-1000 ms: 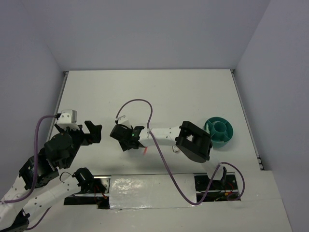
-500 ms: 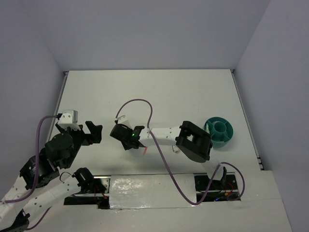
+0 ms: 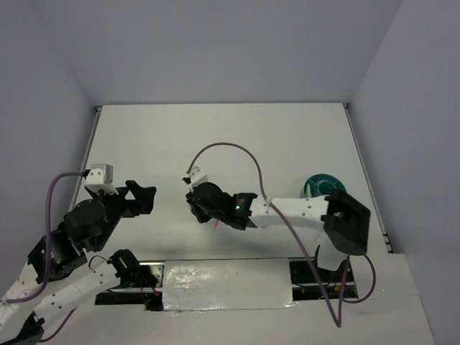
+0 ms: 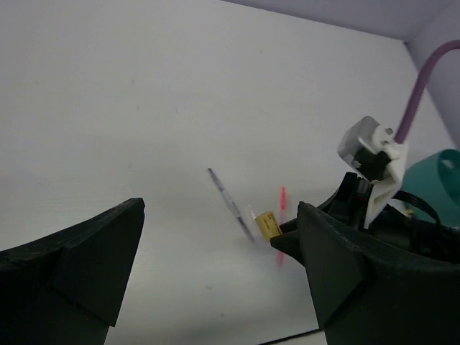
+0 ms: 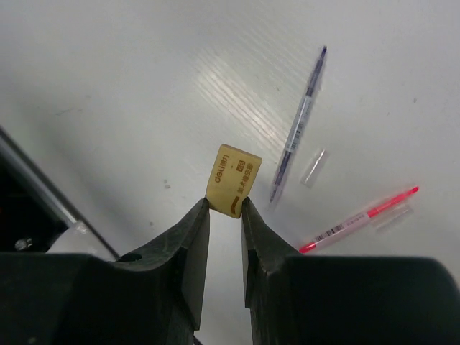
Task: Sort the stationery into containers
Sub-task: Pick up the stationery from the center of the board.
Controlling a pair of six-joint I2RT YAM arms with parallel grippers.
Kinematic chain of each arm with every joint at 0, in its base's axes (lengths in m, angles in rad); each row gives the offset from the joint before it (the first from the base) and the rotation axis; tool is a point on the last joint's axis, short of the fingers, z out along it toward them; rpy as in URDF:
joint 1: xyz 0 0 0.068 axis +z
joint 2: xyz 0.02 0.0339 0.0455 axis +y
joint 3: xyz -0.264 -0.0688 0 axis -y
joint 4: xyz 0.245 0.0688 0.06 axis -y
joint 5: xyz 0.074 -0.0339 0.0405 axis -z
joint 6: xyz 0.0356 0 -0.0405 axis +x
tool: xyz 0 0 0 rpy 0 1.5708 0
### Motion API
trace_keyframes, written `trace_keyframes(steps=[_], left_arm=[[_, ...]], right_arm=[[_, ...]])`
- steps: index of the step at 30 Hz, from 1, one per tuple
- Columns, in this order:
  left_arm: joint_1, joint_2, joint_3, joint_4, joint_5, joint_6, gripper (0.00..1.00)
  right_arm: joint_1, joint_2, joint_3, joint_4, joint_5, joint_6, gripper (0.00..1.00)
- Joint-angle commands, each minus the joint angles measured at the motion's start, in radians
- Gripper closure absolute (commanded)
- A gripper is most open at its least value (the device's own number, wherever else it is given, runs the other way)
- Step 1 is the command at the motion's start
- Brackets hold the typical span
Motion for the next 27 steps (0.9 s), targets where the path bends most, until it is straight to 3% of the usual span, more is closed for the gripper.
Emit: trace_keyframes(steps=[1, 6, 12, 17, 23, 27], left_arm=[[0.000, 0.008, 0.020, 0.099, 0.125, -0.112, 0.01], [0.000, 0.081, 0.000, 0.262, 0.384, -0.189, 0.01], [0.000, 0.198, -0.017, 0.409, 0.579, -0.233, 0.02], [0.000, 0.276, -0.086, 0.552, 0.669, -0.279, 0.12], [0.000, 0.324, -0.109, 0.592, 0.670, -0.285, 0.20], [0.000, 0.348, -0.117, 0.615, 0.682, -0.282, 0.33]], right_arm=[[0.023, -0.190, -0.113, 0.154, -0.023, -0.127, 0.84], [0.026, -0.430, -0.244, 0.240, -0.041, -0.204, 0.84], [0.029, -0.641, -0.357, 0.285, -0.012, -0.222, 0.83], [0.040, -0.686, -0.357, 0.280, -0.011, -0.228, 0.83], [0.066, -0.718, -0.371, 0.306, 0.006, -0.247, 0.83], [0.084, -0.733, -0.376, 0.326, 0.028, -0.266, 0.83]])
